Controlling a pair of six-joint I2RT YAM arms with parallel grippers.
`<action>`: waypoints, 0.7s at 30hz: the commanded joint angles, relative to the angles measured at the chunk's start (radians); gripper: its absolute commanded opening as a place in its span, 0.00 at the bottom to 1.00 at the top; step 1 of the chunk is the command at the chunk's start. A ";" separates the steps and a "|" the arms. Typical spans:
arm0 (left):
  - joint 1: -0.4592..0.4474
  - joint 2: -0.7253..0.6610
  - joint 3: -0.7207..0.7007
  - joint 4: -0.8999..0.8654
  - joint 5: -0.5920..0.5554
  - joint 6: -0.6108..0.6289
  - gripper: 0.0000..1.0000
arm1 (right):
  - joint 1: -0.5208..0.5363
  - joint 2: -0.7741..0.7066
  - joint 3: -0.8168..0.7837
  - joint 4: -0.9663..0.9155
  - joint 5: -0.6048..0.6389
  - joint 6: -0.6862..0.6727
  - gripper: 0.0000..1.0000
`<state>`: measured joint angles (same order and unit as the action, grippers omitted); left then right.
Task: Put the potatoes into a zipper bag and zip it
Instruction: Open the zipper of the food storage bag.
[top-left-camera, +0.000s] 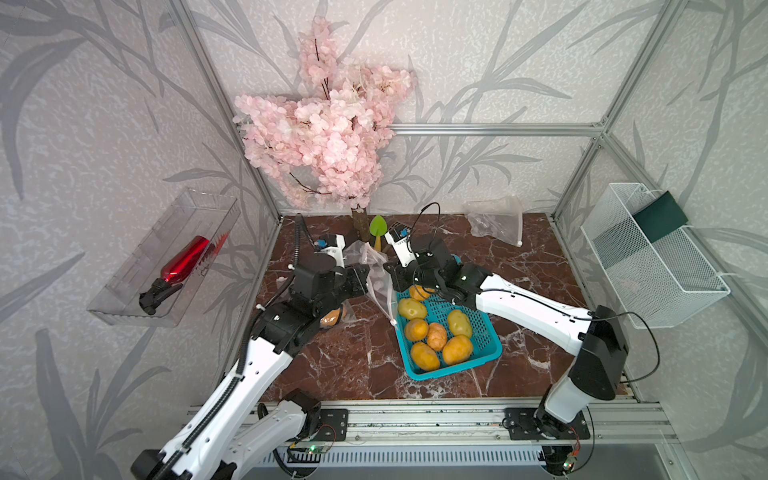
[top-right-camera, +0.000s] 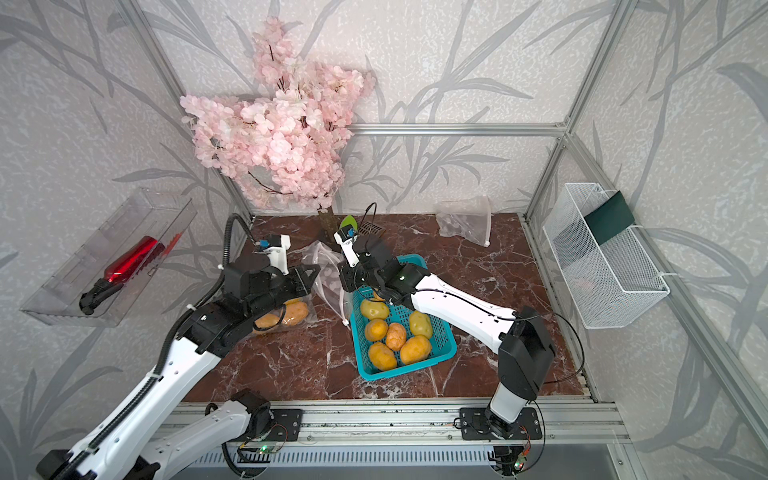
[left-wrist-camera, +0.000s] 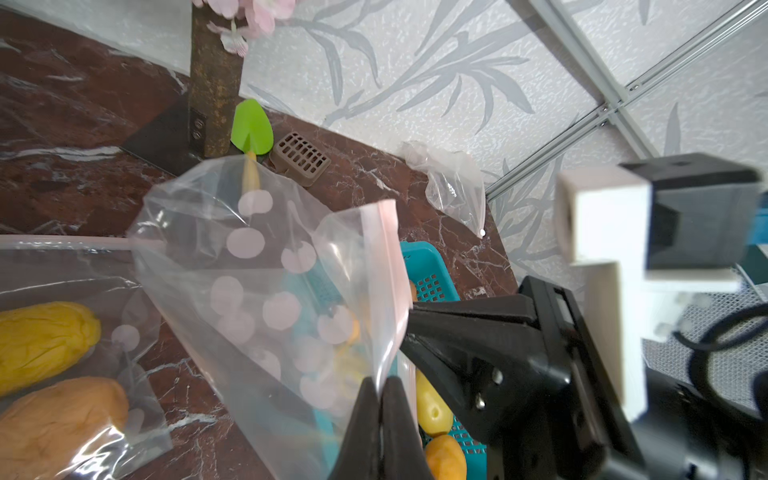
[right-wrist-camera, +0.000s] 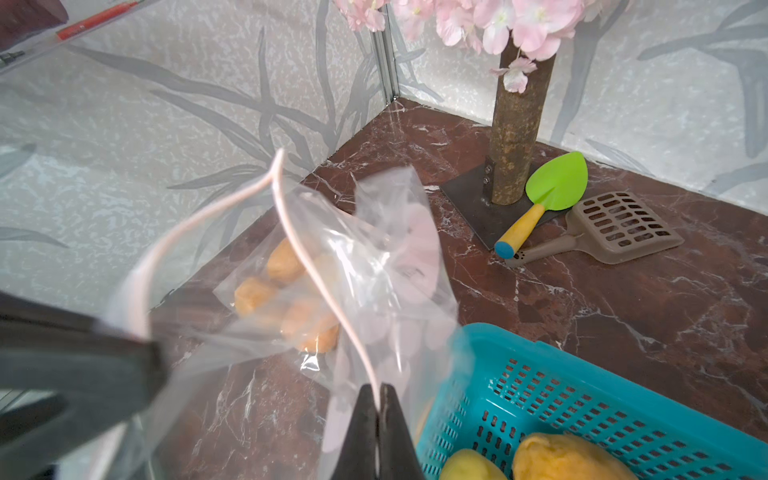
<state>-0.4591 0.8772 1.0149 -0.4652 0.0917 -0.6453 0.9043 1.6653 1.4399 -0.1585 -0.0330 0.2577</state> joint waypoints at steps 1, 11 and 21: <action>-0.001 -0.073 0.062 -0.111 -0.074 0.030 0.00 | 0.042 -0.076 -0.021 0.004 0.000 -0.010 0.00; -0.001 -0.013 0.152 -0.254 -0.087 0.074 0.00 | 0.093 -0.109 -0.098 0.074 -0.028 0.036 0.00; -0.001 0.228 0.091 -0.092 0.070 0.091 0.29 | 0.024 -0.046 -0.195 0.139 -0.046 0.107 0.00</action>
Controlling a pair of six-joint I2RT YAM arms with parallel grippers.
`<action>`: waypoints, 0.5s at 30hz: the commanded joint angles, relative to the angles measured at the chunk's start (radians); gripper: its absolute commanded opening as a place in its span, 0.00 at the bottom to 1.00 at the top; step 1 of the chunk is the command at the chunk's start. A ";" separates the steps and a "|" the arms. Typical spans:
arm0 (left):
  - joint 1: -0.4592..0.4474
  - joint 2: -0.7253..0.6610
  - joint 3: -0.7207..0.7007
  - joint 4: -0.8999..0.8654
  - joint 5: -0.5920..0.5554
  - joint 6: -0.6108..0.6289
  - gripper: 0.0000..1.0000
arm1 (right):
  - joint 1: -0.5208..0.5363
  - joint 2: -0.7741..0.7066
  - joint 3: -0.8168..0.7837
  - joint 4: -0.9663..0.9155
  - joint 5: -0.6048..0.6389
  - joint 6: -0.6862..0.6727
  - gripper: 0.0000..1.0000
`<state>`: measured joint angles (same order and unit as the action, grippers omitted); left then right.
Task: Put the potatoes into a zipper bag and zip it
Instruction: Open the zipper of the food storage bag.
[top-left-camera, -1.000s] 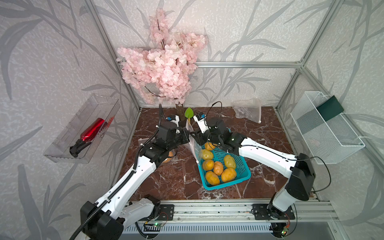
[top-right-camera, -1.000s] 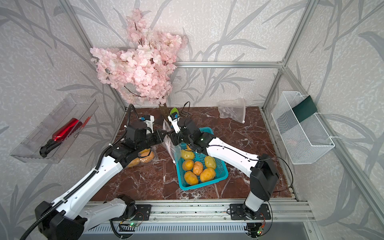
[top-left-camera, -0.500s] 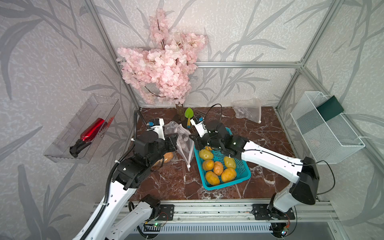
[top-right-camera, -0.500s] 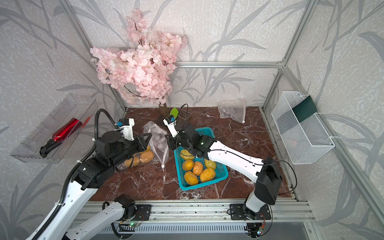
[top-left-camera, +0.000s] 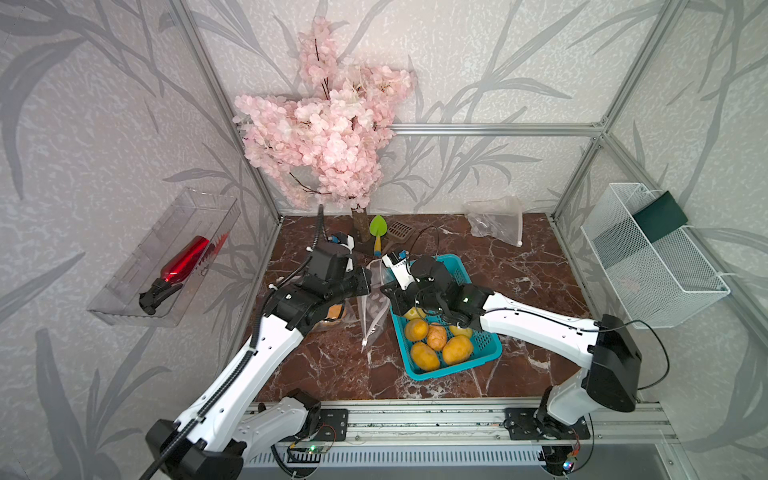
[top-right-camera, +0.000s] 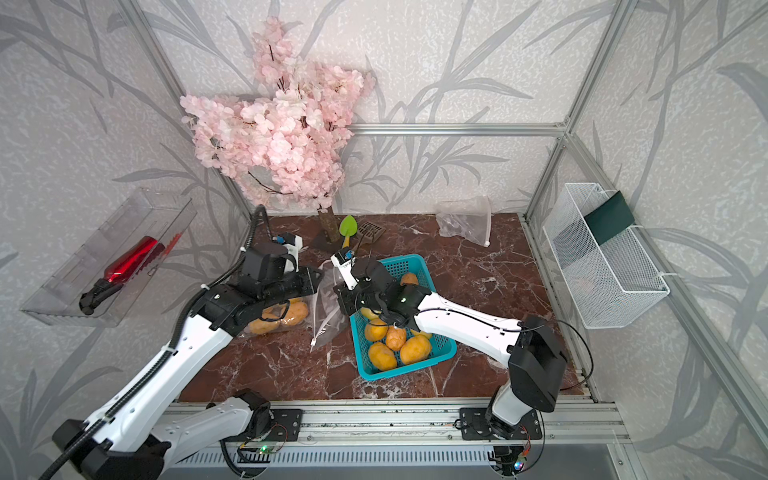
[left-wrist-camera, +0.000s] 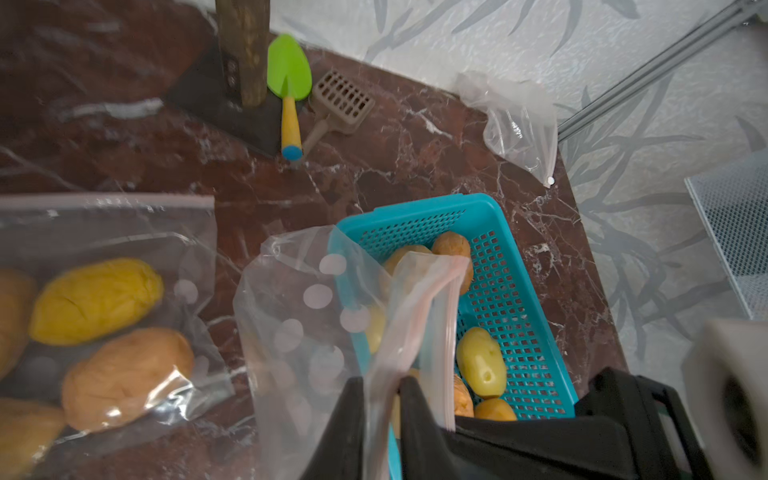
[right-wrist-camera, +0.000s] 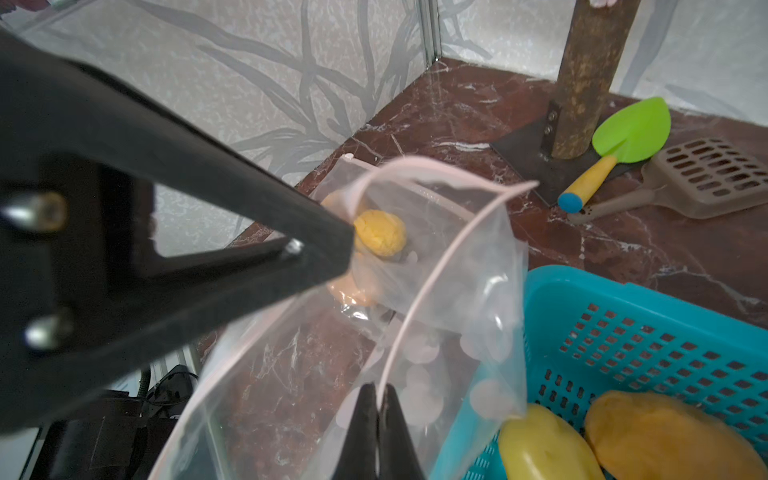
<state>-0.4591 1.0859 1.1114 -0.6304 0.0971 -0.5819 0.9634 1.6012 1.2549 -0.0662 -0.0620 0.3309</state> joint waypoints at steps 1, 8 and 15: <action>-0.002 0.033 -0.006 0.082 0.078 0.031 0.34 | -0.043 0.020 -0.012 0.048 -0.017 0.036 0.00; -0.014 0.038 -0.053 0.153 0.092 0.049 0.54 | -0.070 0.020 -0.012 0.046 -0.003 0.027 0.00; -0.079 0.028 -0.066 0.146 0.052 0.050 0.55 | -0.080 0.046 0.013 0.058 -0.035 0.030 0.00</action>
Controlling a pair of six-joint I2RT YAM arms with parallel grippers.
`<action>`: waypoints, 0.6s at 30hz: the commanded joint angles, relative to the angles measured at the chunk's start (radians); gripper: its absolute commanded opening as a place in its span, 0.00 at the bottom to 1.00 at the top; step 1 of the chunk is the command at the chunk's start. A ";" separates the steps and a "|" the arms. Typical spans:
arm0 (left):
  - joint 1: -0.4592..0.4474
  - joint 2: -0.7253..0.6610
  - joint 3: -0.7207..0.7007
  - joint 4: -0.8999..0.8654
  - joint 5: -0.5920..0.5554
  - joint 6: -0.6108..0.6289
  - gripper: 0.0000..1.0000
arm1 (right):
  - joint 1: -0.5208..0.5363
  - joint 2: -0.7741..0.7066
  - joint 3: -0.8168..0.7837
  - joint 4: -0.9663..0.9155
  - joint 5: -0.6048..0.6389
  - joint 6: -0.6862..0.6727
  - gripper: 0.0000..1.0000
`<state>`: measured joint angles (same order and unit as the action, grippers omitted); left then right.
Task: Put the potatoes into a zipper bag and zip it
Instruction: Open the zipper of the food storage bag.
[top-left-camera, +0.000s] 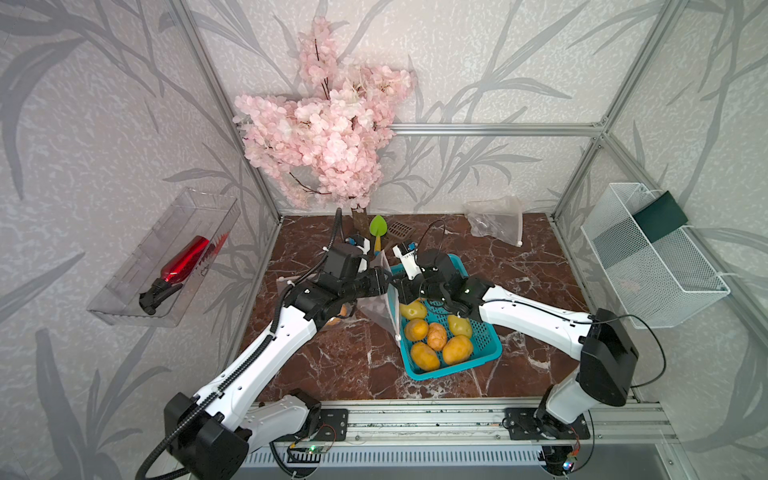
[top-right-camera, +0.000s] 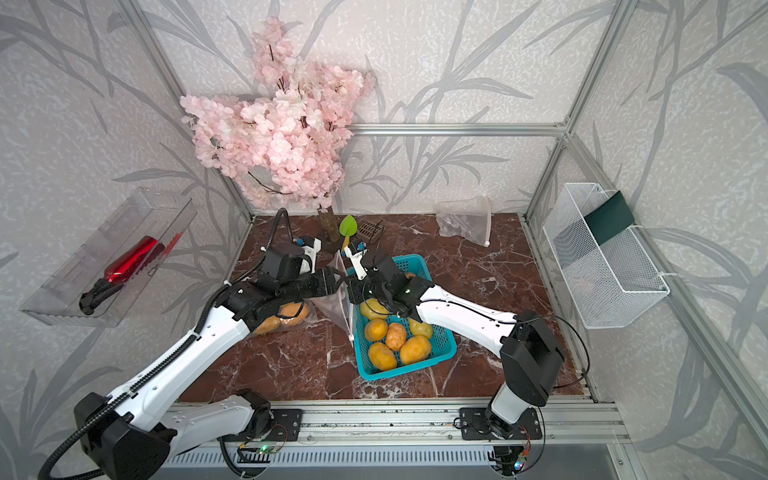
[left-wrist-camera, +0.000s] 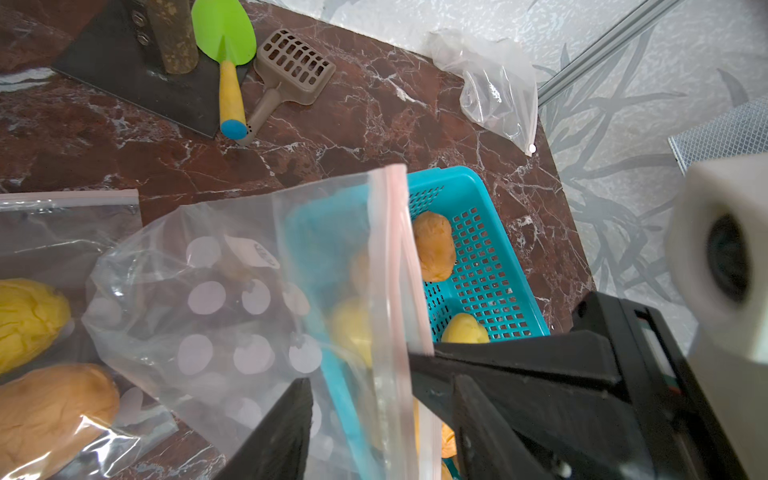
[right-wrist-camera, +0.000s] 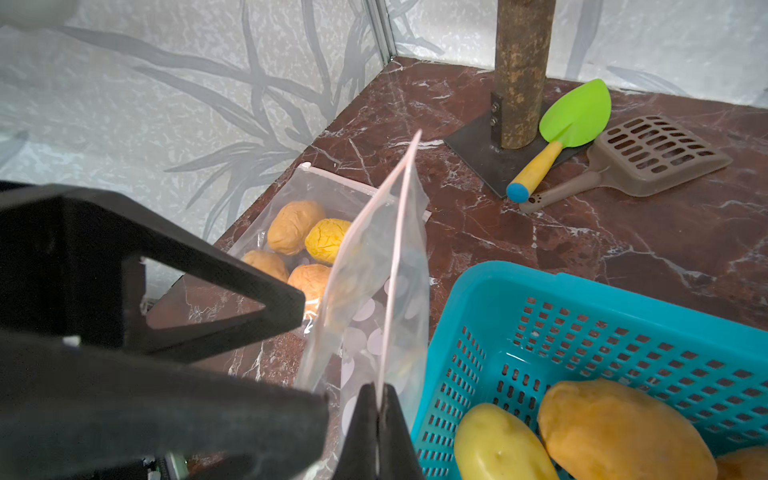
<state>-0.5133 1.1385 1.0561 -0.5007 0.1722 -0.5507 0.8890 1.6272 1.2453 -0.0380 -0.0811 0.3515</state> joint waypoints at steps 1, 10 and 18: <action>-0.038 -0.027 -0.009 0.012 -0.034 0.020 0.54 | -0.007 0.022 0.027 0.029 -0.016 0.011 0.00; -0.111 -0.045 -0.074 -0.033 -0.172 -0.022 0.44 | -0.019 0.004 0.025 0.023 -0.003 0.008 0.00; -0.117 -0.023 -0.081 -0.028 -0.194 -0.030 0.30 | -0.019 0.005 0.030 0.021 -0.005 0.010 0.00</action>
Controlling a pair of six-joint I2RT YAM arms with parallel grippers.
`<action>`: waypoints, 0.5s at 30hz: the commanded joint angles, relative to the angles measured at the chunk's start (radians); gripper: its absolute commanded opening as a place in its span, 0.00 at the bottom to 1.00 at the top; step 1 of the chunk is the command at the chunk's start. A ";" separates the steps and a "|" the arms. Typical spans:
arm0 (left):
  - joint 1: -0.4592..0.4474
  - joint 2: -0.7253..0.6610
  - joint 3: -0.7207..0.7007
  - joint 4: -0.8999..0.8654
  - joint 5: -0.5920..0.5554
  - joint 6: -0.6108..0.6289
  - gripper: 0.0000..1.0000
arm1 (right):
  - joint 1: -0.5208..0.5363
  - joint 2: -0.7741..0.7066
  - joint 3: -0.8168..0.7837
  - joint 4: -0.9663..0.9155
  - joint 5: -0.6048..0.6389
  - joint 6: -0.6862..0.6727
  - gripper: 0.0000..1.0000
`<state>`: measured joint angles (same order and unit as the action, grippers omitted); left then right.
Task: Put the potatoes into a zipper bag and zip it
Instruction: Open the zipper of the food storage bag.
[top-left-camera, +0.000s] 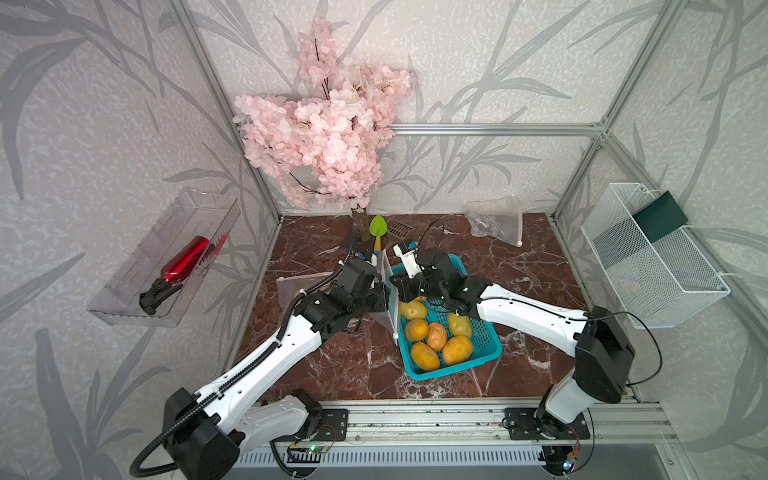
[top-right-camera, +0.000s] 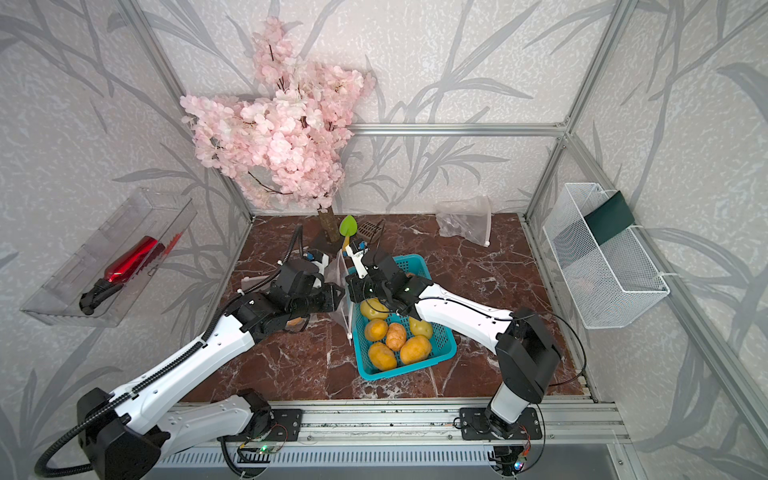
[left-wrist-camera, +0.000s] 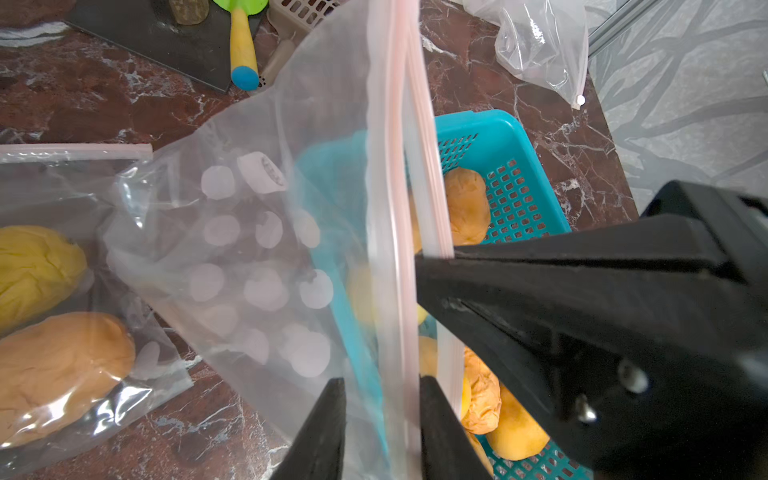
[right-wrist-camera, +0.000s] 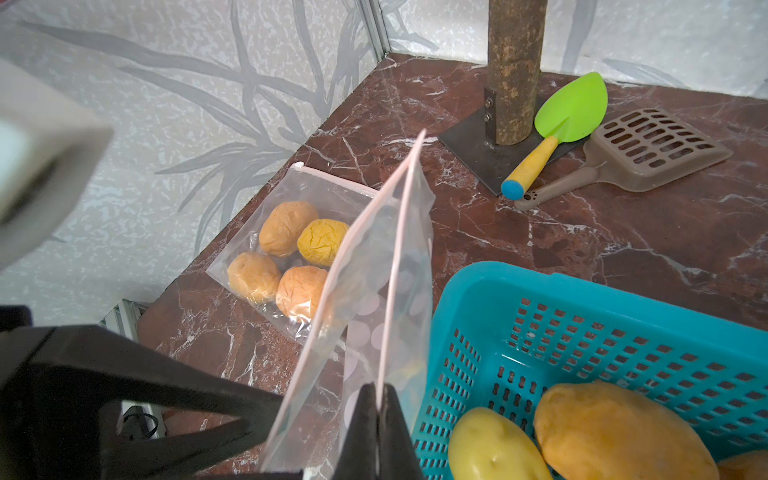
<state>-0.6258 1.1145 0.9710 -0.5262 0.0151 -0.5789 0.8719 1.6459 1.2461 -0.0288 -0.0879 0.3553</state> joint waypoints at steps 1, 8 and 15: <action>-0.006 0.005 0.005 -0.004 -0.042 0.000 0.29 | -0.003 -0.014 0.029 0.010 0.003 0.005 0.00; -0.005 0.040 0.028 0.000 -0.079 0.002 0.13 | -0.002 -0.022 0.013 0.006 0.029 0.002 0.00; -0.007 0.030 0.072 -0.062 -0.144 -0.020 0.00 | -0.002 -0.035 -0.012 -0.011 0.058 0.000 0.00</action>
<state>-0.6285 1.1576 0.9924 -0.5419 -0.0612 -0.5812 0.8719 1.6447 1.2457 -0.0296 -0.0563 0.3550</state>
